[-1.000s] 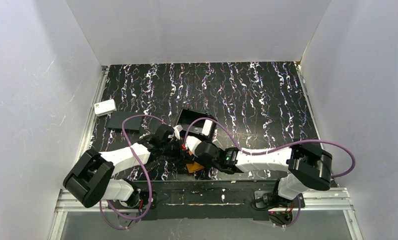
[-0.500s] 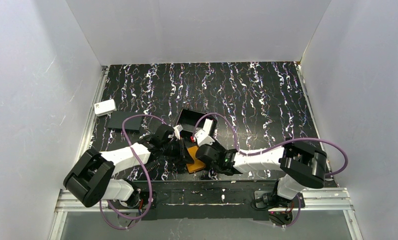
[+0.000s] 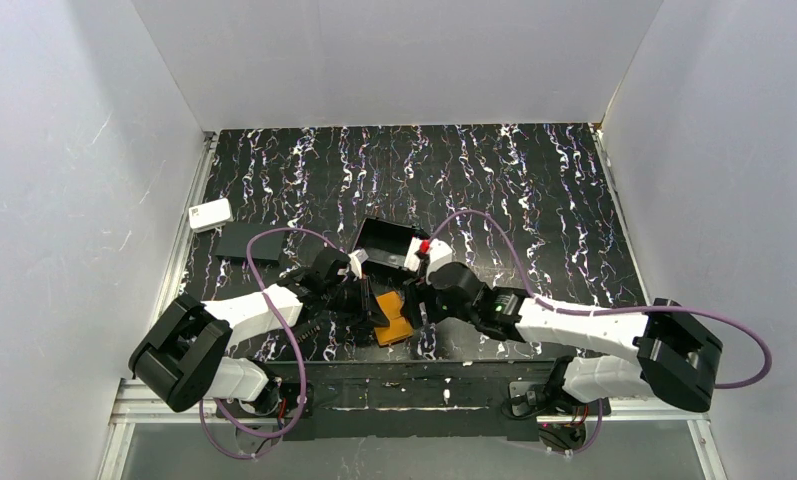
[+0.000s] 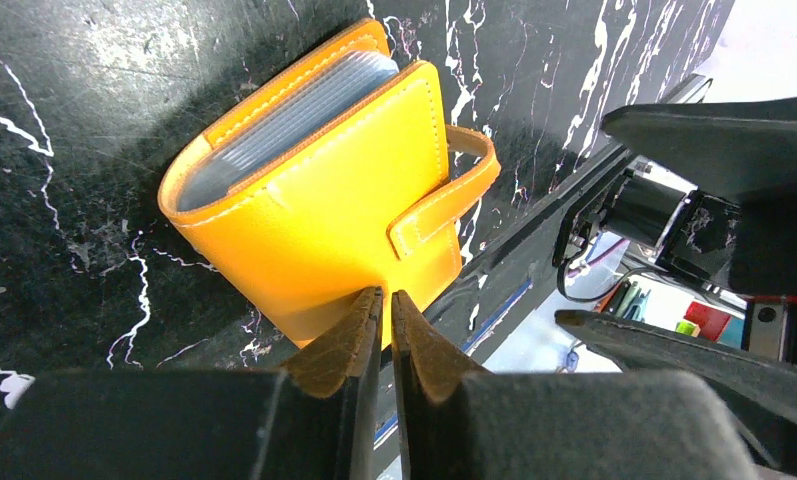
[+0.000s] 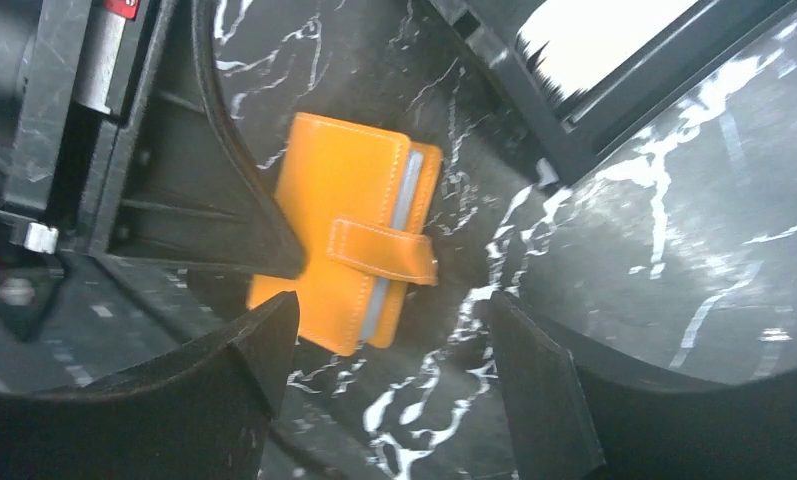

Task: Put the credit cards into the card holder
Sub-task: Close the card holder at the center of the board.

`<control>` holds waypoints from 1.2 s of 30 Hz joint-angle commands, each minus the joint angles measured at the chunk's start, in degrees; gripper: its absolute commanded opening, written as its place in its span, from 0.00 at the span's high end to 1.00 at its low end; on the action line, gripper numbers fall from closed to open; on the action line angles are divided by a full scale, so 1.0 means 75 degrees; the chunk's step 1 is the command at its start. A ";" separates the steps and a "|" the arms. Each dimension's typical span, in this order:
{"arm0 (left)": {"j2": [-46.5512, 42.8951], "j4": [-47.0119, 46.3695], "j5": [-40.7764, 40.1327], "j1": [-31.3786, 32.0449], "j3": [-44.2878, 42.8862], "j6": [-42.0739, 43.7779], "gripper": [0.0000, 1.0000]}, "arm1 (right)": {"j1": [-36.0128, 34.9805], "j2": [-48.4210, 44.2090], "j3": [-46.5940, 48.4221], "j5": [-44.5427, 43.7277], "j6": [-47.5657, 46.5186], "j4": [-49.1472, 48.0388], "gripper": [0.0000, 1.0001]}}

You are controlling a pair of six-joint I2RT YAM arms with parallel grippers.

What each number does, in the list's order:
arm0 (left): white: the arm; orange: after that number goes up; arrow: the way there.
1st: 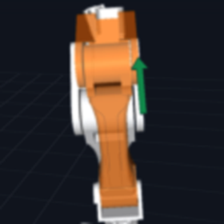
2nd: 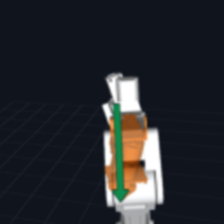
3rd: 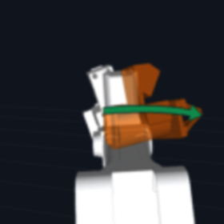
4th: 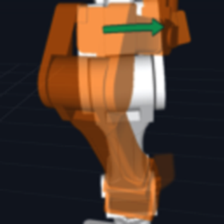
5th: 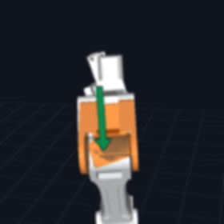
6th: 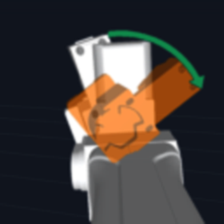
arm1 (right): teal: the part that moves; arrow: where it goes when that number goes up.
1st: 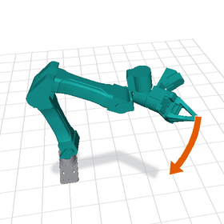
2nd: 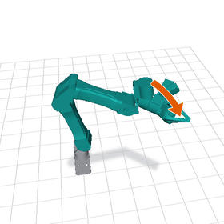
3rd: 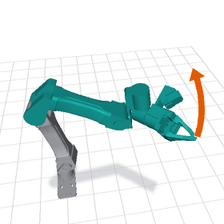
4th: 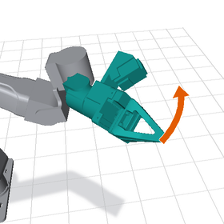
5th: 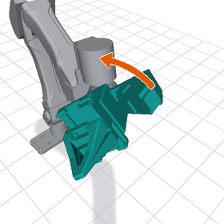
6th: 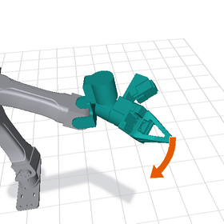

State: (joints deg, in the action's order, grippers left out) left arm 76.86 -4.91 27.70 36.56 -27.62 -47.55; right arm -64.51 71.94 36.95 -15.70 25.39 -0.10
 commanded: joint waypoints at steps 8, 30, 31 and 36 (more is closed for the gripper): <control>0.0270 0.0820 -0.0954 0.0036 0.0275 0.0293 0.91 | 0.1473 0.0609 -0.1122 0.3768 0.3427 -0.1994 0.21; 0.0413 0.0363 -0.0864 0.0036 0.0460 0.0158 0.92 | 0.1664 0.2756 -0.1612 0.5498 0.5188 -0.5424 0.35; 0.0432 0.0372 -0.0865 0.0035 0.0460 0.0175 0.92 | 0.1664 0.2722 -0.1641 0.5377 0.5257 -0.5495 0.35; 0.0284 0.0391 -0.0826 0.0036 0.0505 0.0226 0.92 | 0.1674 0.2309 -0.1702 0.4403 0.5295 -0.4924 0.36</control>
State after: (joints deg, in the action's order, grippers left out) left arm 77.43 -8.64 26.57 36.25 -26.94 -48.58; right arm -51.18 91.07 24.36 23.64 64.45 -36.34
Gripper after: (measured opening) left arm 0.074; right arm 0.643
